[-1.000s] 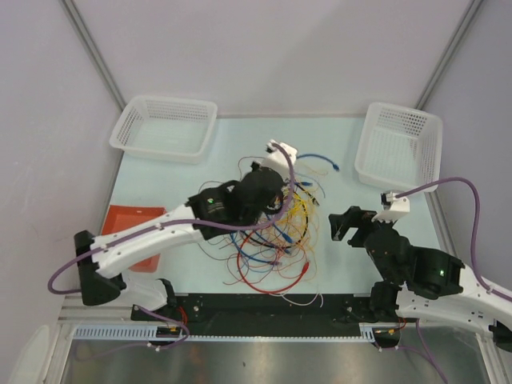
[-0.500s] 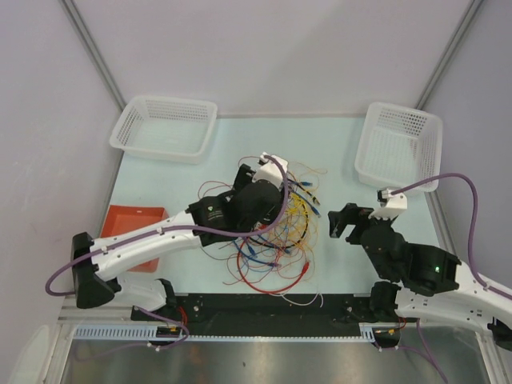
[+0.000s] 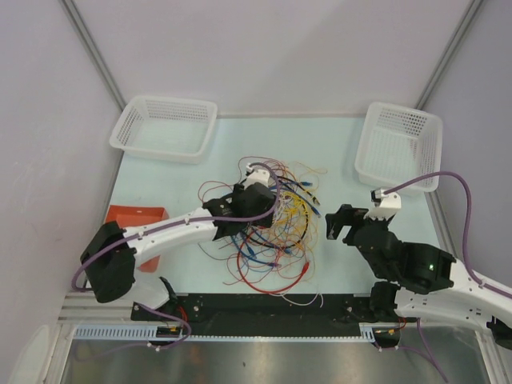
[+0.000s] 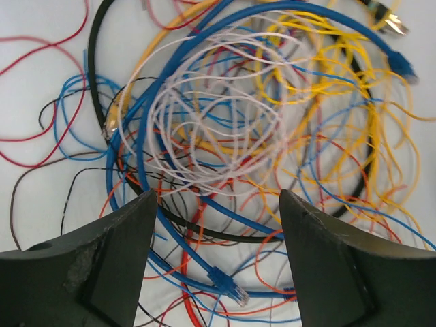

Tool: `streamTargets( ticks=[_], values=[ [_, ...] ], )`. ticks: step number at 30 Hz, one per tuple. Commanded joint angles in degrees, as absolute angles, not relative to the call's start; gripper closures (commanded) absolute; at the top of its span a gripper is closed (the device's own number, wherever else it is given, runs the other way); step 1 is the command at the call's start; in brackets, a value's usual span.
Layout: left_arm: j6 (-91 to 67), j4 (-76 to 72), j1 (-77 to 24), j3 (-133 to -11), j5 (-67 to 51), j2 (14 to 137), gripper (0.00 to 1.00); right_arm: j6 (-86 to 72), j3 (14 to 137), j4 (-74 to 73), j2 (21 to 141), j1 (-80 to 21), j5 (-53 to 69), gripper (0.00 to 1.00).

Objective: Untangle the cables

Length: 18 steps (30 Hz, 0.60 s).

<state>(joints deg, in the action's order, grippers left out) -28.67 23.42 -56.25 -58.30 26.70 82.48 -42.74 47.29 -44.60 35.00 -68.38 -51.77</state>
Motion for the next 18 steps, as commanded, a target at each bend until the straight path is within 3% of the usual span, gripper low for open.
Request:
streamTargets(
  ticks=[1, 10, 13, 14, 15, 18],
  values=[
    [-35.2, 17.0, -51.8, -57.5, 20.1, 83.2, 0.24, -45.5, 48.9, -46.8, 33.9, -68.2, -53.2, 0.04],
    [-35.5, 17.3, -50.5, -61.8, 16.3, 94.0, 0.46, -45.0, 48.9, -47.4, 34.4, -68.1, -54.0, 0.04],
    [-35.4, 18.0, -50.5, -62.1, 17.3, 93.0, 0.72, -45.3, 48.9, -47.8, 34.0, -68.0, -54.1, 0.04],
    [-35.3, 18.4, -50.5, -62.1, 18.8, 90.5, 0.89, -45.6, 48.9, -48.1, 33.8, -68.0, -54.1, 0.04],
    [-35.2, 19.2, -50.4, -62.4, 19.6, 88.7, 0.99, -45.8, 48.9, -48.3, 33.7, -68.0, -54.0, 0.04],
    [-35.5, 23.8, -50.5, -66.1, 23.2, 79.7, 1.00, -46.8, 48.9, -48.0, 33.0, -68.0, -53.6, 0.04]
  ],
)
